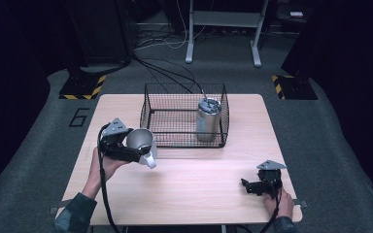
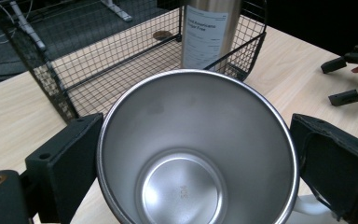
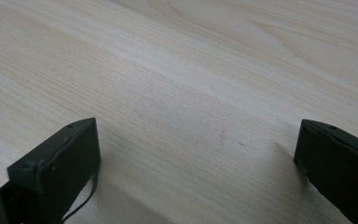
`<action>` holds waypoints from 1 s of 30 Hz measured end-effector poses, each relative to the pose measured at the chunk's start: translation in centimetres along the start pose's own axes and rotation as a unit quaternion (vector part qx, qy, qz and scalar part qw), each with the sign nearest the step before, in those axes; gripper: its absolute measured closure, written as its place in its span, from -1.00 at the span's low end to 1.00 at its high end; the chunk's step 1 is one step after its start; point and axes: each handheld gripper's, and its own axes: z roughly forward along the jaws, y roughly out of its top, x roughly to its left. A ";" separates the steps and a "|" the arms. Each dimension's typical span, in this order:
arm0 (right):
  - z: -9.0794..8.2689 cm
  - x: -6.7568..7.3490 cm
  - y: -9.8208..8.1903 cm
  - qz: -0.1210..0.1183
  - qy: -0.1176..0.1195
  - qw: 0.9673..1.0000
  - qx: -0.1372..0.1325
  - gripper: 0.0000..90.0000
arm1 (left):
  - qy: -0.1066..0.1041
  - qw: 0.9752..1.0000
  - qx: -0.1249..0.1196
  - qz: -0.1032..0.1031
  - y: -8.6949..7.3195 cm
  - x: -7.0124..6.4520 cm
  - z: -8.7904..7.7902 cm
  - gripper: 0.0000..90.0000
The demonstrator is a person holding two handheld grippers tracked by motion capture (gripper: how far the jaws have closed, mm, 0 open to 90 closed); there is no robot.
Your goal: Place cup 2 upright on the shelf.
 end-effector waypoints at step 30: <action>0.0 0.0 0.0 -0.001 0.000 1.000 0.000 -1.00 | -0.017 1.000 -0.003 0.024 6.6 -0.8 3.6 -0.87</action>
